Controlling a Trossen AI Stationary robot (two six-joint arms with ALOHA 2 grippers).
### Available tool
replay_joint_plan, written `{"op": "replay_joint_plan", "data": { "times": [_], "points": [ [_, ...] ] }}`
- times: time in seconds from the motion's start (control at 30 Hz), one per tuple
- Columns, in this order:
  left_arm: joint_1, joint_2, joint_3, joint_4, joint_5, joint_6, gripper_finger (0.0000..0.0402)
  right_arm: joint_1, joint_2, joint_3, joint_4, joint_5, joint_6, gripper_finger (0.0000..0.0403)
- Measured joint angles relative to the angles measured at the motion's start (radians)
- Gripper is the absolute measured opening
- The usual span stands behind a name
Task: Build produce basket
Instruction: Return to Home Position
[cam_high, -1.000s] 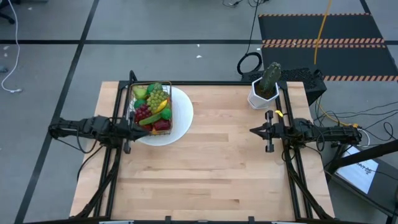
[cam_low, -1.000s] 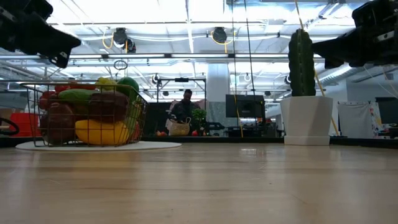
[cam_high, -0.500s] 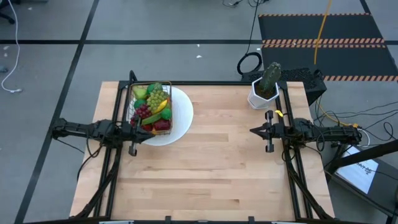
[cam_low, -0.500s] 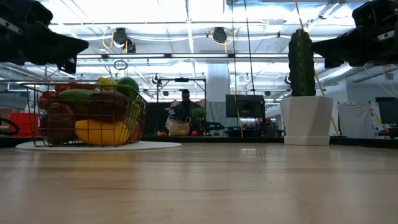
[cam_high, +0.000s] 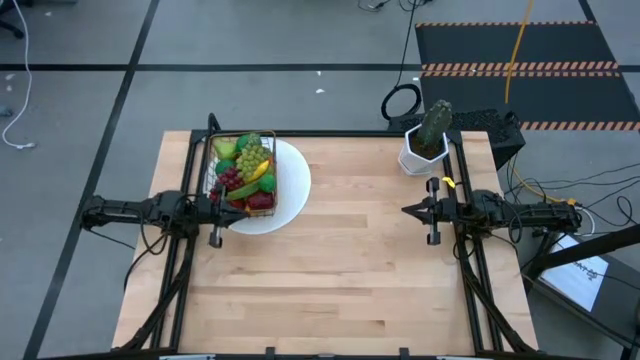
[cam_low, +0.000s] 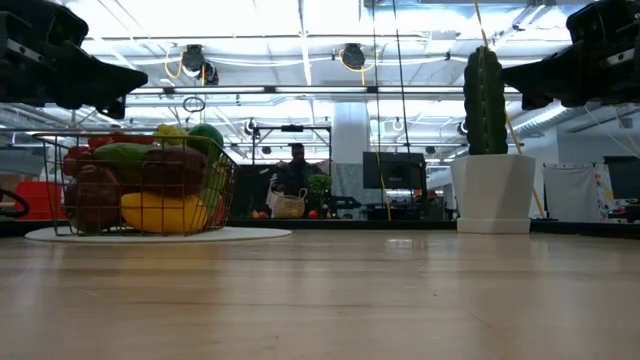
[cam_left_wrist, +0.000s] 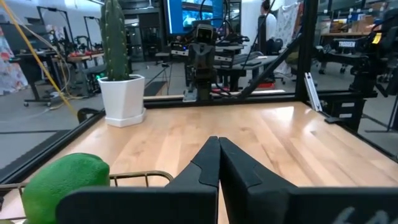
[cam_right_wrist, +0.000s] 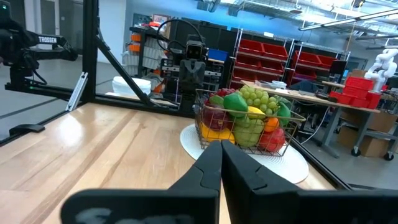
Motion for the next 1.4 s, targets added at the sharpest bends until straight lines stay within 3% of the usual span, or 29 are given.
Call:
{"op": "replay_joint_plan", "data": {
  "times": [0.37,0.7,1.0,1.4],
  "points": [
    [0.000,0.003,0.000,-0.001,0.003,0.035,0.0015,0.000,0.000,0.000,0.000,0.000,0.000,0.0000],
    [0.000,0.003,0.000,-0.001,0.003,-0.014,0.0003,0.000,0.000,0.000,0.000,0.000,0.000,0.0000],
    [0.000,0.003,0.000,-0.001,0.003,-0.013,0.0031,0.000,0.000,0.000,0.000,0.000,0.000,0.0000],
    [0.000,0.003,0.000,-0.001,0.003,-0.013,0.0033,0.000,0.000,0.000,0.000,0.000,0.000,0.0000]
  ]
}}
